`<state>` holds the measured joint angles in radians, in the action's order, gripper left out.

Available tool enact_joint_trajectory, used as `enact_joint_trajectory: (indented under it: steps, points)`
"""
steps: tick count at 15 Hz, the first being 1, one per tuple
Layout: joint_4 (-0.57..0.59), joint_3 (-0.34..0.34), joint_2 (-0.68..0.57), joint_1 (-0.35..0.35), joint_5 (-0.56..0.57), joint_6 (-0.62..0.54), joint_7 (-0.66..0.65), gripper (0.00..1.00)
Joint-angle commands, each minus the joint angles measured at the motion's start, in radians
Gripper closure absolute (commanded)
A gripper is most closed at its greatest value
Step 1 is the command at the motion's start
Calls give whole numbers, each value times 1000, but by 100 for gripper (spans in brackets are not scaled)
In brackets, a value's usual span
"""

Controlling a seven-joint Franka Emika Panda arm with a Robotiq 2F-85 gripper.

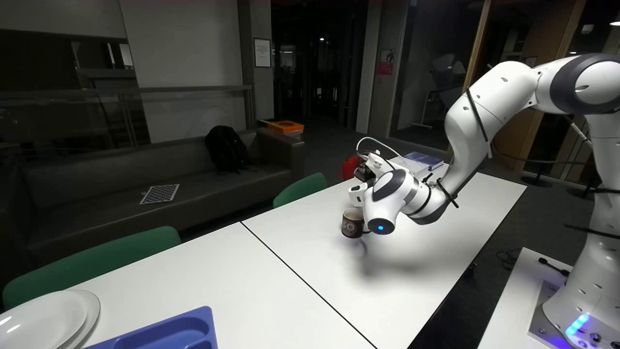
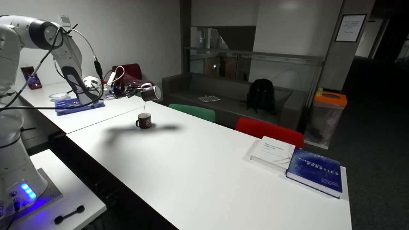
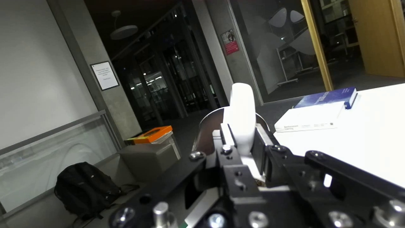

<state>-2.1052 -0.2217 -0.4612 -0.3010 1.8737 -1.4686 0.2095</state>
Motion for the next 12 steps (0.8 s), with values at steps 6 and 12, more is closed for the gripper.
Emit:
enact_joint_trajectory:
  steps: [6, 12]
  points:
    - [37, -15, 33, 14, -65, -33, -71, 95]
    - [49, -15, 47, 27, -98, -117, -128, 95]
